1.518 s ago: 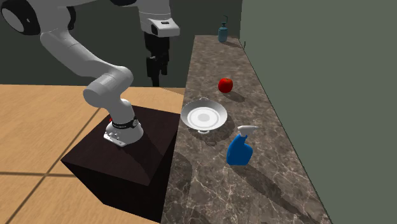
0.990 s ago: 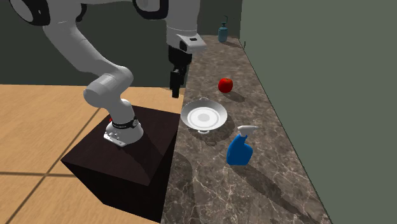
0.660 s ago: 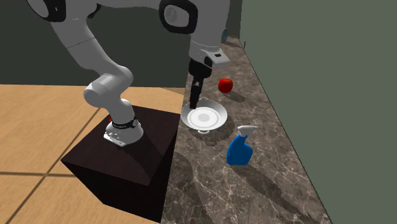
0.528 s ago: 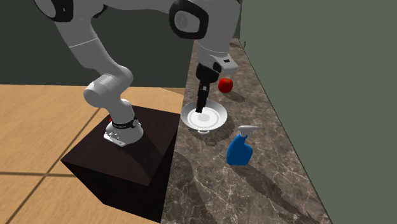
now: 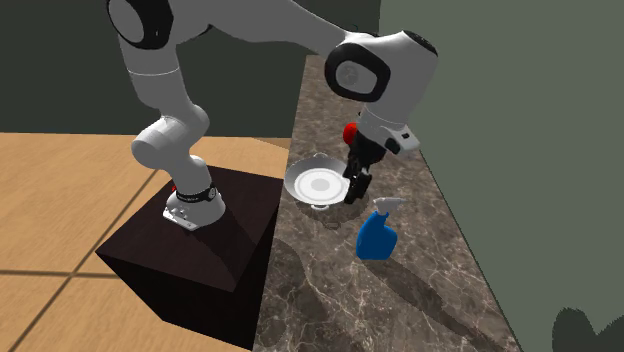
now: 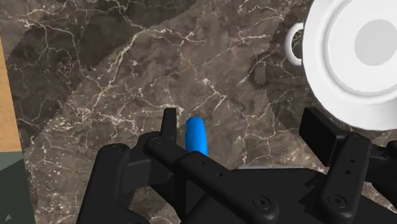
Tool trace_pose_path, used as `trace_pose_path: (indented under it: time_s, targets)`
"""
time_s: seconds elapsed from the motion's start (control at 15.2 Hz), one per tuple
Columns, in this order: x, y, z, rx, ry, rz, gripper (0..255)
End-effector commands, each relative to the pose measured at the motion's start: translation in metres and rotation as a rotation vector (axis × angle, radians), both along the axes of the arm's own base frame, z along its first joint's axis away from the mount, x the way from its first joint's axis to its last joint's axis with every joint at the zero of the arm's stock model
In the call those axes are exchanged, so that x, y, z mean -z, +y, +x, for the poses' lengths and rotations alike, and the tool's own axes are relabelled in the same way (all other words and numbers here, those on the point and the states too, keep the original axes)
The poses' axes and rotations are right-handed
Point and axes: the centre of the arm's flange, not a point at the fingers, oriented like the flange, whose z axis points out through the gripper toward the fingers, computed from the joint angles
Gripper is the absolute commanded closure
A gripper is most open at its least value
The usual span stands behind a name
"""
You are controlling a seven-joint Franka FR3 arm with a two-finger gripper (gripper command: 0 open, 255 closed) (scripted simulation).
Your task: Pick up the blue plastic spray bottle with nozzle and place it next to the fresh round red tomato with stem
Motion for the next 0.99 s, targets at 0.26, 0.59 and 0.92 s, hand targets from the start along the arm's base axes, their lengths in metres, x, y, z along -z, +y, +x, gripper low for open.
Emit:
trace_pose_path:
  time_s: [0.26, 0.59, 0.92]
  targets:
    - [0.051, 0.003, 0.075, -0.014, 0.058, -0.002, 0]
    - [0.096, 0.004, 0.132, -0.026, 0.106, -0.003, 0]
    - [0.128, 0.004, 0.155, -0.031, 0.129, -0.004, 0]
